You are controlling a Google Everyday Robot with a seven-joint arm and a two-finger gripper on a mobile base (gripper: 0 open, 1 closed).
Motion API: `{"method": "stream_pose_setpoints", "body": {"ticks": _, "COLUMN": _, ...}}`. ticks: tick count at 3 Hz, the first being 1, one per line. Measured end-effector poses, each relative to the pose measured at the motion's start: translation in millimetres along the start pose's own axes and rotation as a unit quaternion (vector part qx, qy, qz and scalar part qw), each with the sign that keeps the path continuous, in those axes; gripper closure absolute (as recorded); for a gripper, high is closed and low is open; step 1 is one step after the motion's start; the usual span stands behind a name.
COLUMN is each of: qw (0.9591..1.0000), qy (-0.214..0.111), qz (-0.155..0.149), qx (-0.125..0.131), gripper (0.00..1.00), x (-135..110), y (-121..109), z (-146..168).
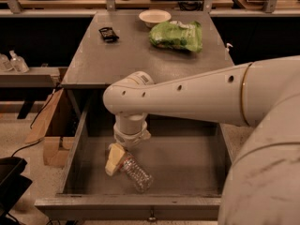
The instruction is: Pick water bottle from top drawer and place on counter
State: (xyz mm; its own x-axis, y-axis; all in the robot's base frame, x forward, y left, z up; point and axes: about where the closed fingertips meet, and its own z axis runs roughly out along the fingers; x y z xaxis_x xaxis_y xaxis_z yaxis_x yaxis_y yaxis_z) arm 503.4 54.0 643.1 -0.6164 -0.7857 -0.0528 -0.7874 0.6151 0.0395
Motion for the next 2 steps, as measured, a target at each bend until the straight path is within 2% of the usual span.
{"method": "stream_pose_setpoints", "body": {"ticks": 1, "qw": 0.9987, "qy": -0.048, "qz": 0.018, "qx": 0.001, "gripper": 0.0, "x": -17.5, "y": 11.0, "z": 11.7}}
{"method": "stream_pose_setpoints", "body": {"ticks": 2, "qw": 0.9968, "qy": -0.073, "qz": 0.033, "qx": 0.003, "gripper": 0.0, "x": -27.2, "y": 19.9, "z": 17.9}}
